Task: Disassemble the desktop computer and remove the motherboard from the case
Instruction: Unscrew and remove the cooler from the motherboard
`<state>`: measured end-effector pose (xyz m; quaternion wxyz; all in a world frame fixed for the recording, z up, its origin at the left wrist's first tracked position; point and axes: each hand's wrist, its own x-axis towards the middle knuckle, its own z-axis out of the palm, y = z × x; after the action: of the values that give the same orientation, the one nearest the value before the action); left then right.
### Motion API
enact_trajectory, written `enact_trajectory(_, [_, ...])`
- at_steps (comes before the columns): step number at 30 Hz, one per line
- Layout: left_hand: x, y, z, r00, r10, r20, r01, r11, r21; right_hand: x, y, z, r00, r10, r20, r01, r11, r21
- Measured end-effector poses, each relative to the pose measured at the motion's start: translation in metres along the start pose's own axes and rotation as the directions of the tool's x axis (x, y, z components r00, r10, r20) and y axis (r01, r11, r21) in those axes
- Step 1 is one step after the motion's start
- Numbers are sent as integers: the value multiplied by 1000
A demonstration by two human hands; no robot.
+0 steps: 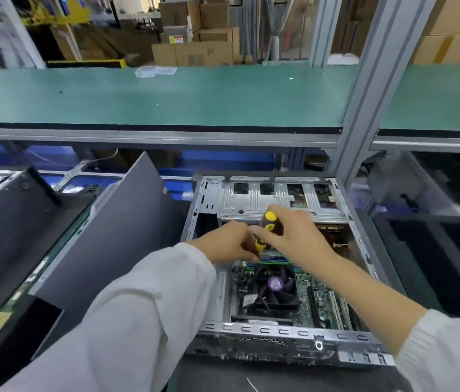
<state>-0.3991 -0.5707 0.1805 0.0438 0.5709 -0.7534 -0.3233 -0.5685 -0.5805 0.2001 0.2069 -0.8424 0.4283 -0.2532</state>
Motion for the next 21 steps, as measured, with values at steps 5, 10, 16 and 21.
enact_trajectory(5, [9, -15, 1, 986, -101, 135, 83, 987, 134, -11, 21, 30, 993, -13, -117, -1, 993, -121])
enact_trajectory(10, [31, -13, -6, 858, -221, 464, 203, 975, 89, -15, 33, 31, 972, 70, -226, -55, 996, 74])
enact_trajectory(16, [40, -18, -2, 778, -259, 572, 303, 953, 20, -14, 34, 31, 973, 82, -215, -59, 992, 110])
enact_trajectory(21, [43, -24, 1, 806, -287, 517, 323, 946, 22, -13, 33, 34, 990, 39, -133, -31, 998, 63])
